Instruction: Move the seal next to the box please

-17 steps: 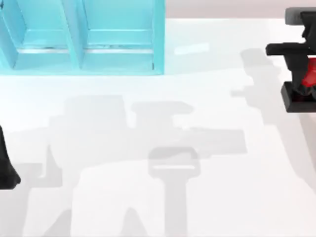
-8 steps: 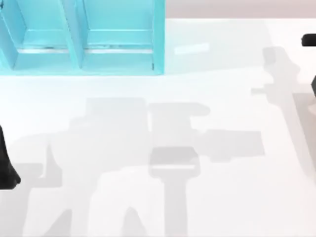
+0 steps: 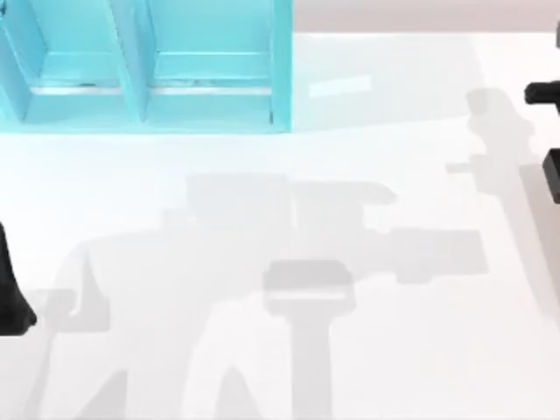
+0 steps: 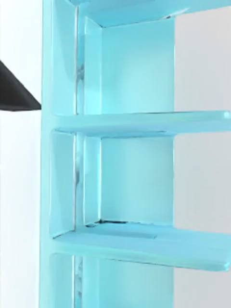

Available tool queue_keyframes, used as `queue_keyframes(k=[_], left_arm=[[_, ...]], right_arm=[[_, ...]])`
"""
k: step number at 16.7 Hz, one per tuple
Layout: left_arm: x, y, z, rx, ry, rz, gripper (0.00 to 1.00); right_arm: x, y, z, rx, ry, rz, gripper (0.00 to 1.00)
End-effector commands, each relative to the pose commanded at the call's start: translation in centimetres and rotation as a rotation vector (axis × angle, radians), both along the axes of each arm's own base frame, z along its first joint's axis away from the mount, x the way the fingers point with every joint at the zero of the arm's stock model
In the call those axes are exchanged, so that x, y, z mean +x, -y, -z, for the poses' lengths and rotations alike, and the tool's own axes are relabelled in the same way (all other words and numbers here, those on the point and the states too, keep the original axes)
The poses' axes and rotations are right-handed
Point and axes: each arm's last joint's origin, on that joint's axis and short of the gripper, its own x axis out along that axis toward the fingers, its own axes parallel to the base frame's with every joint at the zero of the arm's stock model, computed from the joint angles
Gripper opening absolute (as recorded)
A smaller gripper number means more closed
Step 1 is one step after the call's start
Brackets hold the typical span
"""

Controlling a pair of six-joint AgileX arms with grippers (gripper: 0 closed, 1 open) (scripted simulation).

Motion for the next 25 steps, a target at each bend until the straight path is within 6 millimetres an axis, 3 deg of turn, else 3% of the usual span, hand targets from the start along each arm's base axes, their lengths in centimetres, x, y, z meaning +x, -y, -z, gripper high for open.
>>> queue_keyframes(k=[9,13,25], left_arm=[[0.0,0.0,0.0,0.000,0.000,0.000,1.00],[0.0,0.0,0.0,0.000,0.000,0.000,1.00],[0.0,0.0,0.0,0.000,0.000,0.000,1.00]], right_arm=[[-0.2,0.1,3.6,0.001,0.000,0.001,0.00],[-0.2,0.1,3.7,0.001,0.000,0.001,0.00],[-0.2,0.1,3.7,0.001,0.000,0.001,0.90]])
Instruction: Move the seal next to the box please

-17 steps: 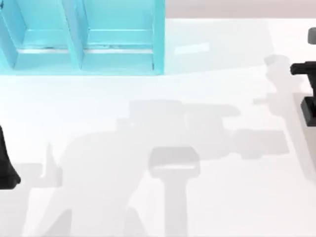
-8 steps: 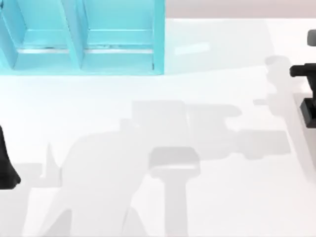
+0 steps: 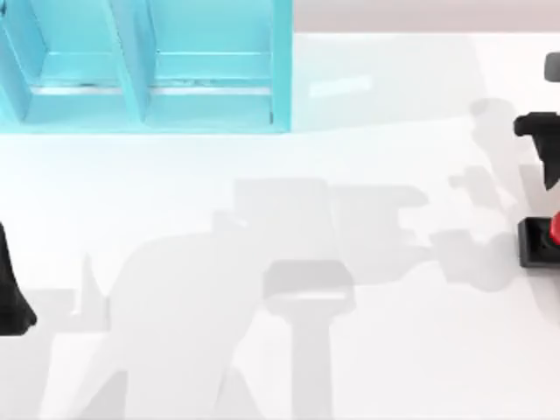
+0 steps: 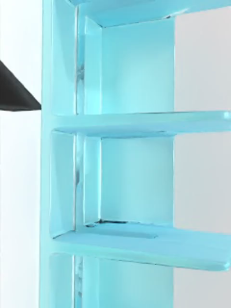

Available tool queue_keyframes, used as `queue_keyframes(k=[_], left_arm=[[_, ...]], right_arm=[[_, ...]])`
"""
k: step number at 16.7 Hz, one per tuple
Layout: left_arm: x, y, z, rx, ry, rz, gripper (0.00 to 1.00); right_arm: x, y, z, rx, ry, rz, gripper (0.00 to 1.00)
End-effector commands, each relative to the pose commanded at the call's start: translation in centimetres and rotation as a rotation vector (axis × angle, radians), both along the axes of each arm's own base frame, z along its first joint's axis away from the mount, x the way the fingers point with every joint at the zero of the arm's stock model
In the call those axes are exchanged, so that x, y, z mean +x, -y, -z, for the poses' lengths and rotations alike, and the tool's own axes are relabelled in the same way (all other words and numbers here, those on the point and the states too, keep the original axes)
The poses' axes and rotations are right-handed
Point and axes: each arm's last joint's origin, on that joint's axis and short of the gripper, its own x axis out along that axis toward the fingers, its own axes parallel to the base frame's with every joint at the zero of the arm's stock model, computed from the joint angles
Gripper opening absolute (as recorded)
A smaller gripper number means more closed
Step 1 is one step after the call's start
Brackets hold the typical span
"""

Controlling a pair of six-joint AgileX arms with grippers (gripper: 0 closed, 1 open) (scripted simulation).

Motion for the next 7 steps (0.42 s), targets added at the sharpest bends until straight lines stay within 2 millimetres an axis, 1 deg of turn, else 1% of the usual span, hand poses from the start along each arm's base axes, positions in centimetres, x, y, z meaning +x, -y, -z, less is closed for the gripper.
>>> queue_keyframes(k=[1,2,7], left_arm=[[0.00,0.00,0.00,0.000,0.000,0.000,1.00],[0.00,0.00,0.00,0.000,0.000,0.000,1.00],[0.00,0.00,0.00,0.000,0.000,0.000,1.00]], right_arm=[[0.00,0.00,0.00,0.000,0.000,0.000,0.98],[0.00,0.00,0.00,0.000,0.000,0.000,1.00],[0.00,0.00,0.00,0.000,0.000,0.000,1.00]])
